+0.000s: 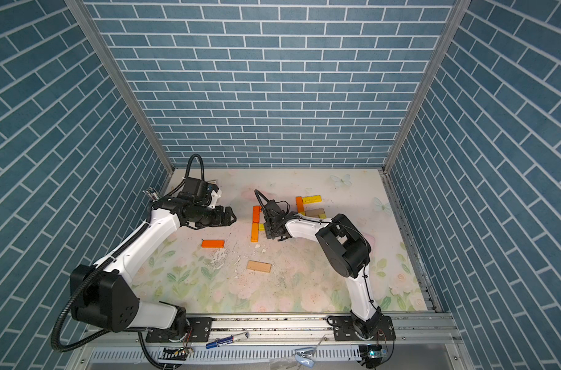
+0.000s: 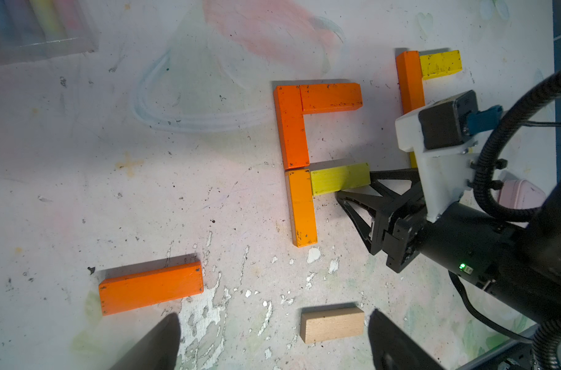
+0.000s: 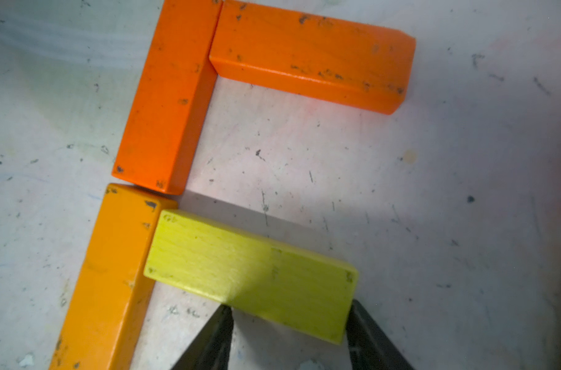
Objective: Assemble the number 6 with building blocks
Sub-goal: Assemble the building block at the center of the board.
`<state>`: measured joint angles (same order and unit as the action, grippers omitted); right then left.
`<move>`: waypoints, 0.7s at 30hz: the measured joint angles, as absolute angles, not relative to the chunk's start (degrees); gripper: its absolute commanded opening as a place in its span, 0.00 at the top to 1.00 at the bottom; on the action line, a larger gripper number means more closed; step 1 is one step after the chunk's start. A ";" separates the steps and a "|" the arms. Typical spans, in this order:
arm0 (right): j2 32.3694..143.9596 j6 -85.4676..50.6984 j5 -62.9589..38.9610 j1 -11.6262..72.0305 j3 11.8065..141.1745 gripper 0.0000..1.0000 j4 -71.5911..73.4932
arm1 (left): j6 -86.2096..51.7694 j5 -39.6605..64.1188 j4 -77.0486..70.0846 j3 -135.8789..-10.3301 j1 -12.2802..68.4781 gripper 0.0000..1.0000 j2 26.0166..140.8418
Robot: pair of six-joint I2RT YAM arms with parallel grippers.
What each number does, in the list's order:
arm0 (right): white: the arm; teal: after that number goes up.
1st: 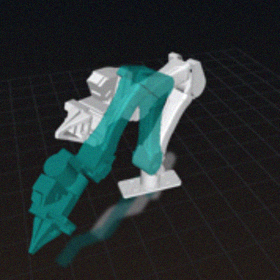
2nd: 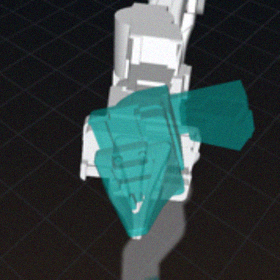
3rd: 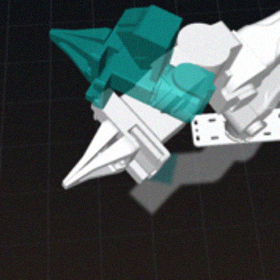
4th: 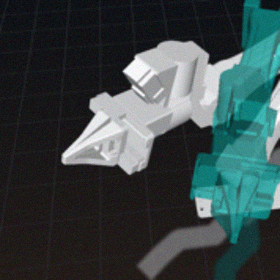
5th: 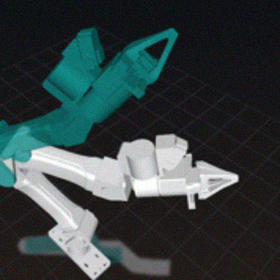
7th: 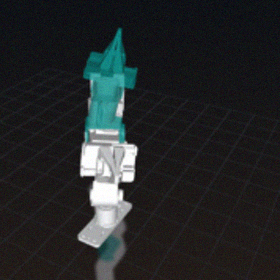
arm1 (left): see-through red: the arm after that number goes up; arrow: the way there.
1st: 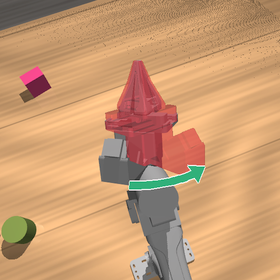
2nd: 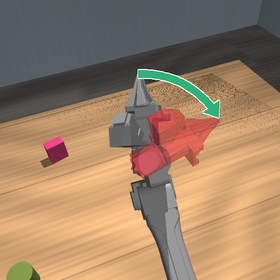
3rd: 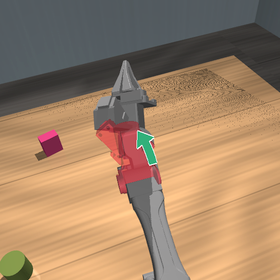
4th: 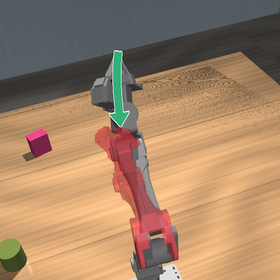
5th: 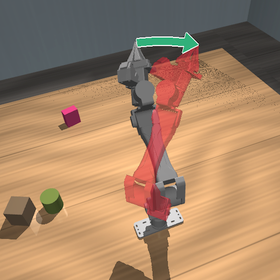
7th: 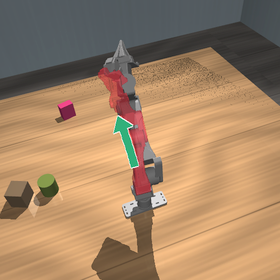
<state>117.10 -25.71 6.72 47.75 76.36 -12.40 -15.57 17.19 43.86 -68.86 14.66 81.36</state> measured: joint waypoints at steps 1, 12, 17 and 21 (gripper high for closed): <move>117.12 -25.71 6.72 47.75 76.36 0.42 -12.43 | -15.57 17.19 43.86 -68.86 14.66 0.08 81.36; 117.16 -25.71 6.92 47.86 76.47 0.42 -12.56 | -15.57 17.21 43.88 -68.86 14.66 0.08 81.36; 117.16 -25.69 7.07 47.94 76.58 0.39 -12.80 | -15.57 17.19 43.86 -68.86 14.66 0.08 81.36; 116.44 -25.45 7.33 48.01 76.69 0.36 -14.96 | -15.57 17.19 43.86 -68.86 14.66 0.08 81.38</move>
<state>116.44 -25.45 7.33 48.01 76.69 -14.96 -15.57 17.19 43.86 -68.86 14.66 81.38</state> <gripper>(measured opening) 0.626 0.924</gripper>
